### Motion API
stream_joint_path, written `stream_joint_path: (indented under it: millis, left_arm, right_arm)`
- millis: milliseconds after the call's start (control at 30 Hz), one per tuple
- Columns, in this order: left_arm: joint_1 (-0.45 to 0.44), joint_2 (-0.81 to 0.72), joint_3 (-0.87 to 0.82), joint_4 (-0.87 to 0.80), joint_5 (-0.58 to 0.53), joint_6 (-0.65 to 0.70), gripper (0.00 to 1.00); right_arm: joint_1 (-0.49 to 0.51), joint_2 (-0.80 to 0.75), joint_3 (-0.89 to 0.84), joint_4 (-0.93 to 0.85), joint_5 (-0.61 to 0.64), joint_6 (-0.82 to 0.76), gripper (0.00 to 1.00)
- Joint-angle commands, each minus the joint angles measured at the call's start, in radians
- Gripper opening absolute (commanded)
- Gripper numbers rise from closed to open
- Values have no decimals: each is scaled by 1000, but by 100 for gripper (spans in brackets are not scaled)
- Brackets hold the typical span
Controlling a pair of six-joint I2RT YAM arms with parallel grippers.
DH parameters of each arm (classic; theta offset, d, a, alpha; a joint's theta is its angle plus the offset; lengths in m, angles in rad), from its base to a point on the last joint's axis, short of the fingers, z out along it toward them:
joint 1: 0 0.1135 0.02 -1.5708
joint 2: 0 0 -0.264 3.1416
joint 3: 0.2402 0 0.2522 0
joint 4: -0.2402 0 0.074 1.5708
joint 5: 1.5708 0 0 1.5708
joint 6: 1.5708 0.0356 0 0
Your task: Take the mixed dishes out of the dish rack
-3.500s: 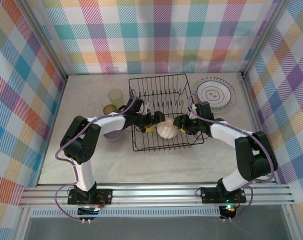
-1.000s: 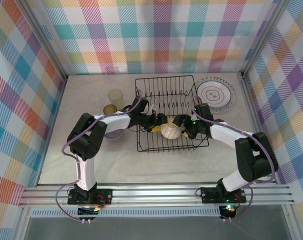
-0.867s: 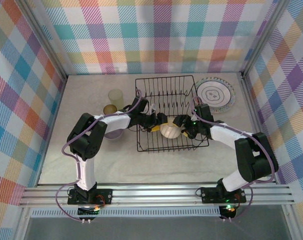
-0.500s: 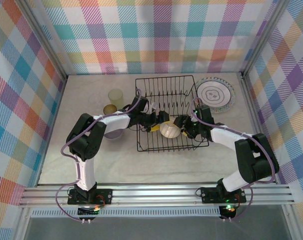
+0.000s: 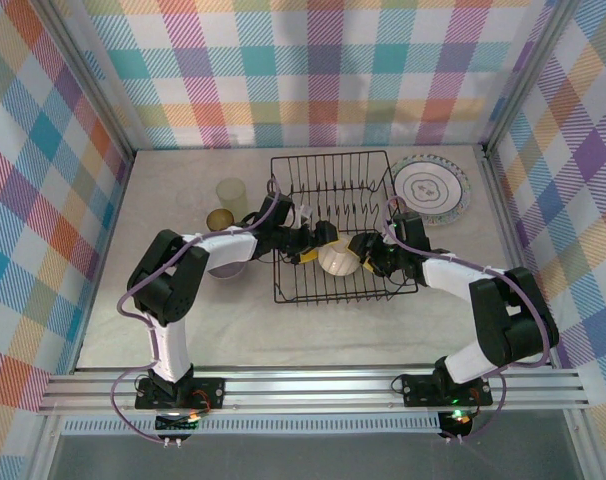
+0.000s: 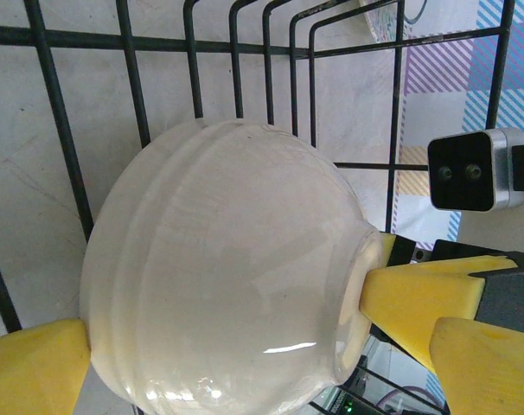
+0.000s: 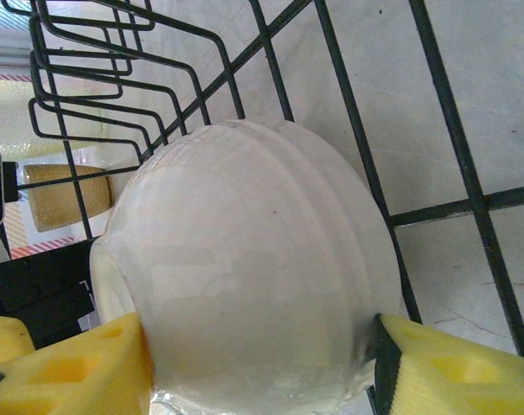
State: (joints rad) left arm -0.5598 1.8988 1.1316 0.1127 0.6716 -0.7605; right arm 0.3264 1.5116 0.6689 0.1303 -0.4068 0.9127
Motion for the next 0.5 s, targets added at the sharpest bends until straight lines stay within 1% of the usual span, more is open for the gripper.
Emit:
stream_joint_path:
  millis: [0, 67, 100, 133, 233, 267, 467]
  left_arm:
    - [-2, -39, -21, 32, 37, -5, 100]
    - [3, -48, -21, 13, 31, 8, 99]
    - [6, -52, -20, 5, 28, 14, 99]
    - [9, -55, -19, -1, 26, 17, 100]
    - [12, -57, -17, -12, 25, 24, 99]
    - [12, -57, -14, -21, 23, 31, 100]
    - [21, -76, -17, -39, 3, 48, 99]
  right_arm:
    - [-7, 52, -73, -166, 22, 42, 59]
    - [-9, 53, -79, -157, 20, 46, 57]
    - [-10, 55, -82, -151, 17, 47, 54]
    - [-11, 58, -87, -143, 13, 49, 52]
    - [-13, 66, -95, -128, 10, 57, 51]
    - [-12, 68, -99, -121, 7, 58, 48]
    - [-14, 67, -100, -121, 6, 58, 47]
